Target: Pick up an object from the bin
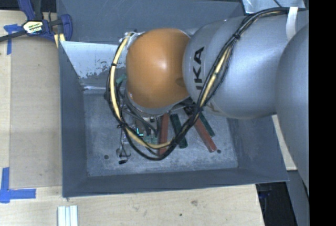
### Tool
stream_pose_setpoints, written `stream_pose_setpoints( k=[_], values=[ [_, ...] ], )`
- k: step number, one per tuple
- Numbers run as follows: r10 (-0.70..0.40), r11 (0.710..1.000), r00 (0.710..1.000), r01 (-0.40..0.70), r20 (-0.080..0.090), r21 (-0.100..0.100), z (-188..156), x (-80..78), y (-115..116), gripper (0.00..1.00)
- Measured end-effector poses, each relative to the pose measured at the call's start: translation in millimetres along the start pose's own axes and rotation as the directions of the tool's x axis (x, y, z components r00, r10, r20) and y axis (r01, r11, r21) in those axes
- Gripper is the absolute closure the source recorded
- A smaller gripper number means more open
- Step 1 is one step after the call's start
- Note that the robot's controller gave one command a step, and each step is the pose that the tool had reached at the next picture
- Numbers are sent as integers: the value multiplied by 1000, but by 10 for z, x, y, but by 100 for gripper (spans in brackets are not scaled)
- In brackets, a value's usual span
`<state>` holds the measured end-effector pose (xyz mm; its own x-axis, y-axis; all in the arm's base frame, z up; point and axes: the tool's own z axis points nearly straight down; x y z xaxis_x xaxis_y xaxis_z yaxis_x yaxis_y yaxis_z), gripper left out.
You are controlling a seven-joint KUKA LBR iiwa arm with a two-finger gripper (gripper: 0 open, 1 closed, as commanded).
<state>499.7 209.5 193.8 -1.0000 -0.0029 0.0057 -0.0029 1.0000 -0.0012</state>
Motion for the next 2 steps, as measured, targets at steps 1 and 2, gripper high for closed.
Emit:
stream_pose_setpoints(
  k=[1,2],
  values=[
    [3,1000,1000,-3,8,-2,-43,-20,-9,0],
    [-129,992,992,129,8,0,160,-215,-676,0]
  ],
)
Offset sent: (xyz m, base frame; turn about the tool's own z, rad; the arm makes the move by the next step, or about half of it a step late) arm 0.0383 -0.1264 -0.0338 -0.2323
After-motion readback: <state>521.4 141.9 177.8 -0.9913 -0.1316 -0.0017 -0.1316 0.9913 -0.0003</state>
